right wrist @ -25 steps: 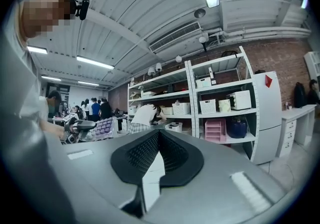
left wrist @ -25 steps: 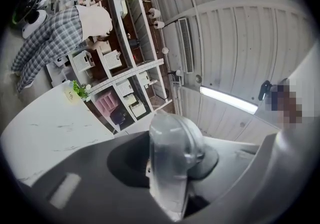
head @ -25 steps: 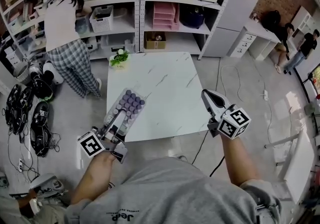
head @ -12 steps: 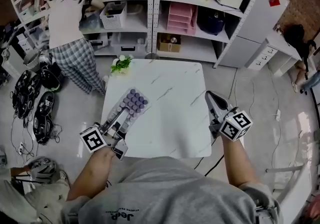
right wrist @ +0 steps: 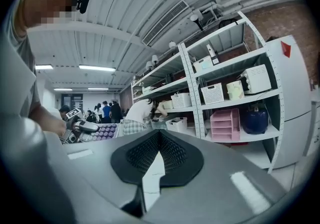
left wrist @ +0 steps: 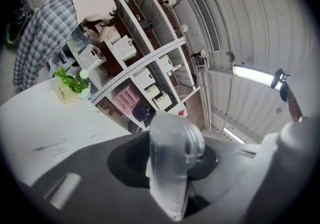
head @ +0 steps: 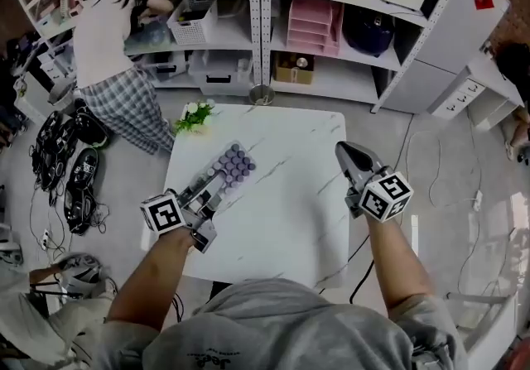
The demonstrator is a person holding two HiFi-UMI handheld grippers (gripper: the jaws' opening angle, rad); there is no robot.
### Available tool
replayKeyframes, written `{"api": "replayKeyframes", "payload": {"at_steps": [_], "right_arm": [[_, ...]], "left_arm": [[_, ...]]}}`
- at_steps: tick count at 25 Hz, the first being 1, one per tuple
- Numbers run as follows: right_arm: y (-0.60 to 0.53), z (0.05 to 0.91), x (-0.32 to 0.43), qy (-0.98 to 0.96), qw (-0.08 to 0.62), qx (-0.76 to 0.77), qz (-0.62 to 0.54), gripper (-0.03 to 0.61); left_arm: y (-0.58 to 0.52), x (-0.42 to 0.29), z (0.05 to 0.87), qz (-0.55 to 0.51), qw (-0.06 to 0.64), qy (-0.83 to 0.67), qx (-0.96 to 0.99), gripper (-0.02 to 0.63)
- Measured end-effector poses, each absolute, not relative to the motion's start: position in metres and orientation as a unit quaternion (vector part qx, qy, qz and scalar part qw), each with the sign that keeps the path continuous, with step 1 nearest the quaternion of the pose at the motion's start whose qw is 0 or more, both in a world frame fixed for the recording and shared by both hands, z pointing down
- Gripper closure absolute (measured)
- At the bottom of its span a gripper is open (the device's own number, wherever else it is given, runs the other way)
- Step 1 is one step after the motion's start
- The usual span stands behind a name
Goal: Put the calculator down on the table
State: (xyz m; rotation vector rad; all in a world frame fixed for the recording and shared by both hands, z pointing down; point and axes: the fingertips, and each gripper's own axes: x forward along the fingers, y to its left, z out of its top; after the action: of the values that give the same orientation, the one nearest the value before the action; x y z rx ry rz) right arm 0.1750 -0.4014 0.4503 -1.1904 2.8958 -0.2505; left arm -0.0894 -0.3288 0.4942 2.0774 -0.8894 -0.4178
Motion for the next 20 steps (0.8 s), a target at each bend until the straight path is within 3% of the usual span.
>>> {"api": "replayKeyframes", "payload": {"at_steps": [20], "right_arm": [[-0.526, 0.546, 0.146, 0.899, -0.050, -0.425, -0.096, 0.575]], "left_arm": [[-0.529, -0.043, 0.643, 0.031, 0.486, -0.274, 0.829, 0.457]]}}
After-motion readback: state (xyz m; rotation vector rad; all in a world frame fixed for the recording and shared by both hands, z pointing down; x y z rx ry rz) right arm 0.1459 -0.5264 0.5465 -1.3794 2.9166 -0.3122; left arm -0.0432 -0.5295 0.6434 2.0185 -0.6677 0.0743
